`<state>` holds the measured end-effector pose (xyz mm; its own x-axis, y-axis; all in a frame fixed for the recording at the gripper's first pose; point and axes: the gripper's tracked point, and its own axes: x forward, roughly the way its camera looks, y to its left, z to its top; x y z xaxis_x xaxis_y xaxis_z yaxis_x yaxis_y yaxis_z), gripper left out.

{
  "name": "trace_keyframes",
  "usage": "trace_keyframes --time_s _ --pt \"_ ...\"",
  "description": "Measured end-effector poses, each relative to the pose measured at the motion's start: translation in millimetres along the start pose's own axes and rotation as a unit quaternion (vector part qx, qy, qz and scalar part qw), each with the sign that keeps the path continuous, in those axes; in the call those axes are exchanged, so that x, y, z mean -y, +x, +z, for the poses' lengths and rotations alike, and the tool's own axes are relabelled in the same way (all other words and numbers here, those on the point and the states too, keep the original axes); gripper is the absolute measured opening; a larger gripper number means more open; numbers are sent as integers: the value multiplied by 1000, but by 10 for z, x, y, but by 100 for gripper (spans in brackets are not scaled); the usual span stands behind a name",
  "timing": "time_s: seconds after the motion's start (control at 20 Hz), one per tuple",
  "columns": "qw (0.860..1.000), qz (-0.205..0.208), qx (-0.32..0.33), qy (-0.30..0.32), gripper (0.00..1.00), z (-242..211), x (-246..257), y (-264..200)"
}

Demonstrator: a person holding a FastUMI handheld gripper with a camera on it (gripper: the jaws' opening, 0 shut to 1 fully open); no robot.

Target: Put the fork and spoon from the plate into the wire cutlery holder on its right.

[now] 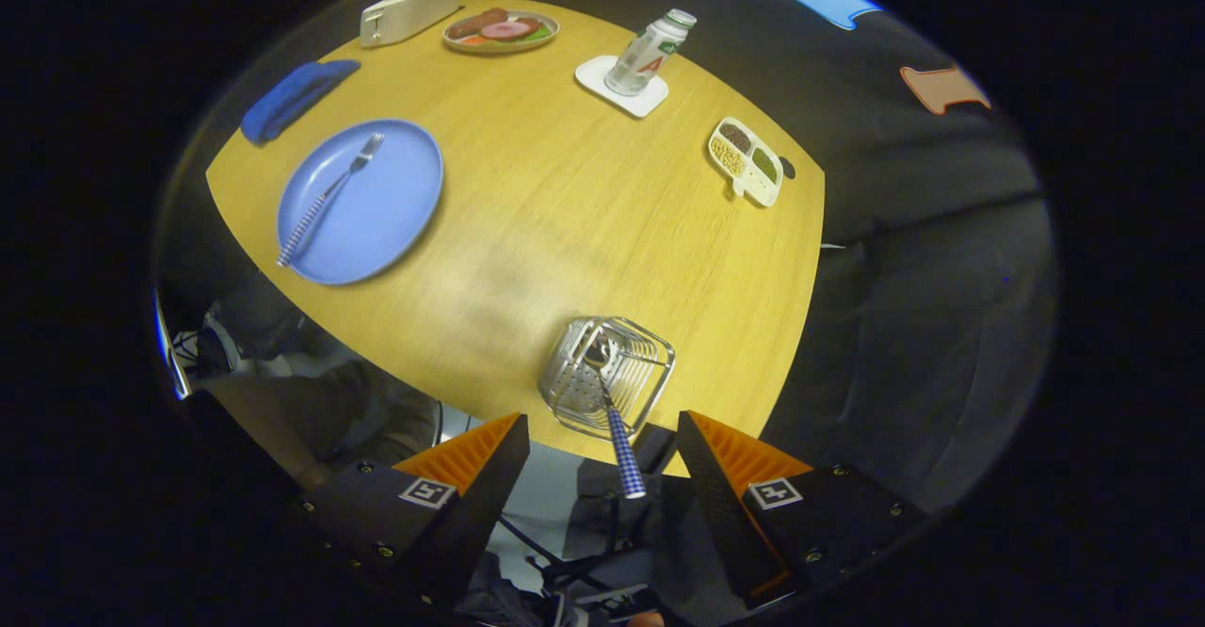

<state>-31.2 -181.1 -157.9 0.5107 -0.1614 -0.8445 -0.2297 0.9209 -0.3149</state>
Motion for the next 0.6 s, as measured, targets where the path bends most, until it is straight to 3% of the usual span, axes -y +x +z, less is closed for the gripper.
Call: trace_keyframes --time_s 0.4,0.6 --pt "991 36 70 108 97 84 -585 -221" --pt "987 53 104 113 97 184 -815 -301"
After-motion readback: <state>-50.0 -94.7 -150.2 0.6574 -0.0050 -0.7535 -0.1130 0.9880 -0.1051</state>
